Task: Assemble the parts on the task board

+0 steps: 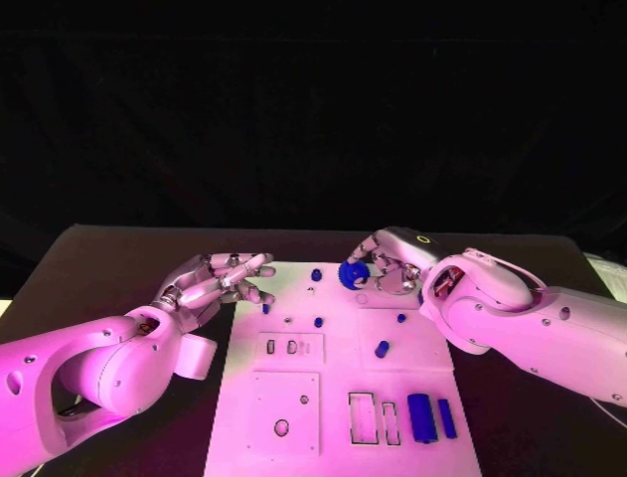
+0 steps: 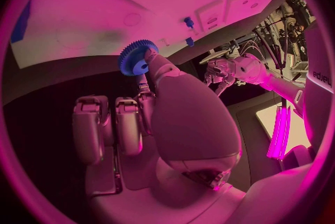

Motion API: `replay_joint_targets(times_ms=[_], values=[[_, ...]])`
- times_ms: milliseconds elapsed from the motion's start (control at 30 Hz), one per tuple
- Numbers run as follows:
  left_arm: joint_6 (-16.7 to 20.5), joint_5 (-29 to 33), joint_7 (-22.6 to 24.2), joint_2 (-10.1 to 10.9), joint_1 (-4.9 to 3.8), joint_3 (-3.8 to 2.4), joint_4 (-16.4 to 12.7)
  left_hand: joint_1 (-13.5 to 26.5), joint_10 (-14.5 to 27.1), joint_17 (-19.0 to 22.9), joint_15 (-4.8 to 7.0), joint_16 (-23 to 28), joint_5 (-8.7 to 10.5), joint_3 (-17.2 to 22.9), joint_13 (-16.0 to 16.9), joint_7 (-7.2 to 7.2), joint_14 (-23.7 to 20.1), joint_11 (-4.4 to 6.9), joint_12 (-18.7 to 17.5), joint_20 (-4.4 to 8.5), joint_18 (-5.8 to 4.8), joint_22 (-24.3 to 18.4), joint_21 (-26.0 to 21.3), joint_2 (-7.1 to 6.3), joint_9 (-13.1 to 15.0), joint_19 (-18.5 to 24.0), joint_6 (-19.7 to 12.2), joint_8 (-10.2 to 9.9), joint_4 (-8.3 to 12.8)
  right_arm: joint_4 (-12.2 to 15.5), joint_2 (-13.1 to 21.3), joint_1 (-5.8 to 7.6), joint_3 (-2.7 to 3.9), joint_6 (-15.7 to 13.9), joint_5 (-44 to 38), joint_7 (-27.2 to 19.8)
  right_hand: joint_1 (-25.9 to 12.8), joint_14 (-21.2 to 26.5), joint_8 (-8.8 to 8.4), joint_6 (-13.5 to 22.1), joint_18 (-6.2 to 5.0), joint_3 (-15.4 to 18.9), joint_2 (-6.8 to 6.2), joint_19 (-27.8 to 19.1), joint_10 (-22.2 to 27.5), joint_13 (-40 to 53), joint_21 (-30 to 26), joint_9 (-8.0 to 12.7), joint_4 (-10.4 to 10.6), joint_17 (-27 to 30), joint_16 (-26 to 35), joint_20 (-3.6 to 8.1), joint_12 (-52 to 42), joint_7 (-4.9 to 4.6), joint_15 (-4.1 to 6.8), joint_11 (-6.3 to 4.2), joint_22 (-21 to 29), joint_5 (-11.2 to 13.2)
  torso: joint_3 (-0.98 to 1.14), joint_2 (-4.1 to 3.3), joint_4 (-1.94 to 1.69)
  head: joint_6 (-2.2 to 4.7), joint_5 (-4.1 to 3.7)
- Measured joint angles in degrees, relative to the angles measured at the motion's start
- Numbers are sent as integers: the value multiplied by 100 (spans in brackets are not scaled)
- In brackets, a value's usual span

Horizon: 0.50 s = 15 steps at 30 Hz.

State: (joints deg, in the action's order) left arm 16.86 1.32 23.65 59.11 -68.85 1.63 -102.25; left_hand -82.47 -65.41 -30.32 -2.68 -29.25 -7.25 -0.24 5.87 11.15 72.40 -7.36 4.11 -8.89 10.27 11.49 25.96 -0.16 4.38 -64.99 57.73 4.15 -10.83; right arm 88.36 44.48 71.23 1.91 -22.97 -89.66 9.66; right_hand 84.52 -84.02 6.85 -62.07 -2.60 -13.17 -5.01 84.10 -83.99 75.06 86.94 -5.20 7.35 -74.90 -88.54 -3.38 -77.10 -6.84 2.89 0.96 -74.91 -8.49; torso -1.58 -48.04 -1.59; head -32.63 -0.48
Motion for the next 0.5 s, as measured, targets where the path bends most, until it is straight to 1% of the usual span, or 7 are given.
replay_joint_targets(times_ms=[67,233,367,500], values=[[-6,0,-2,-4,0,0,-1,0,0,-6,-19,0,0,0,0,20,-20,0,0,0,0,0,0,0,0,0,-20,0,0,29,-100,9,0,-47,-40,-4,-6,0,0,-1,0,-1,6,0,0,0,0,0,1,-2,0,0,19,0,0,0,-4,11,2,-1,-2,0,5],[-21,0,-8,-9,0,0,-1,0,0,-5,-20,0,0,0,0,20,-20,0,0,0,0,0,0,0,0,0,-20,0,0,8,-372,15,0,-92,-117,-13,-8,0,0,-1,0,-47,5,0,0,0,0,1,1,-5,0,0,46,-1,0,0,-4,21,2,-4,-5,-13,30],[-31,0,-12,-21,0,0,-1,0,0,-5,-19,0,0,0,0,20,-20,0,0,0,0,-1,0,0,0,0,-20,0,0,-115,-643,15,-16,-88,-163,-23,-36,0,0,-1,0,-49,-19,0,0,-2,0,1,3,-4,0,0,52,-1,0,1,-3,22,2,-7,-8,-22,47],[-39,0,-15,-28,0,0,1,0,0,-5,-19,0,0,0,0,20,-20,0,0,0,0,-1,0,0,0,0,-20,0,0,-266,-849,-4,-41,-61,-194,-36,-130,0,-3,-1,0,-55,18,0,0,-16,0,1,8,-4,0,-1,68,-1,0,1,-3,40,5,-8,-10,-42,63]])
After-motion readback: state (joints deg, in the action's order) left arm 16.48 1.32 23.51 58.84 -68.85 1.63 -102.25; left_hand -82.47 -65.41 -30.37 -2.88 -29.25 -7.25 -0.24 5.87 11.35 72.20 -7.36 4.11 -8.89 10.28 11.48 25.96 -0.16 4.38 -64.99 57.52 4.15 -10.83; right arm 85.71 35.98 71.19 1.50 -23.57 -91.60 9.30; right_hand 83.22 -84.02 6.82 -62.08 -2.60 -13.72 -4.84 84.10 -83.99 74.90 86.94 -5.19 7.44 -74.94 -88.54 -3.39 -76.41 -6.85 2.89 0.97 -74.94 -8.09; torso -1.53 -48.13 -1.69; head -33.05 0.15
